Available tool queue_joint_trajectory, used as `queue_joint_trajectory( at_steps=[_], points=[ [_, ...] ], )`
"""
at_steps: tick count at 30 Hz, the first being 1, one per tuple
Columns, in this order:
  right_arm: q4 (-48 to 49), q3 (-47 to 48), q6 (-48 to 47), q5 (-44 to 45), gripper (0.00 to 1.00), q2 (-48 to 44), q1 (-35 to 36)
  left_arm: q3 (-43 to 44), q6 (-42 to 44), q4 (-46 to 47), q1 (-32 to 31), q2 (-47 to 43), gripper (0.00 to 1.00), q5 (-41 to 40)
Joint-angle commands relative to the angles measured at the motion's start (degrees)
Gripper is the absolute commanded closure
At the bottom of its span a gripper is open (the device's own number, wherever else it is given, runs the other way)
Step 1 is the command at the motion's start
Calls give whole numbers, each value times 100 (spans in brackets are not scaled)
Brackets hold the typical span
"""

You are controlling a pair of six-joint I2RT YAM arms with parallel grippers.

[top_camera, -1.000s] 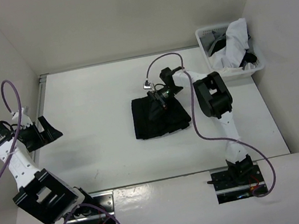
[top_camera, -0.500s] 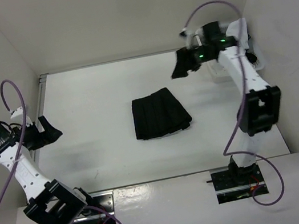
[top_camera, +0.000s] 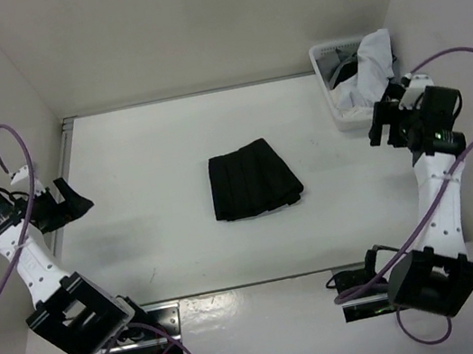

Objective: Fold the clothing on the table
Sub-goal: Fold the skirt

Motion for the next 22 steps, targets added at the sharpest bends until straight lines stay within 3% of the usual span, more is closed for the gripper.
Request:
queue_joint_trajectory(
  at_steps=[1,4,8,22],
  points=[
    [741,-728,164,466,1,-813,-451,148,-277,226,37,268,1,-112],
    [849,-1188,122,169,1,-1087,-1145,70,-207,226,37,163,1,-42],
    [874,-1143,174,-60,1,-816,-1147,-54,-207,402,37,-329,1,-6],
    [926,-1205,7,-131,1,-543,-1147,-159,-260,455,37,-278,1,-130]
  ],
)
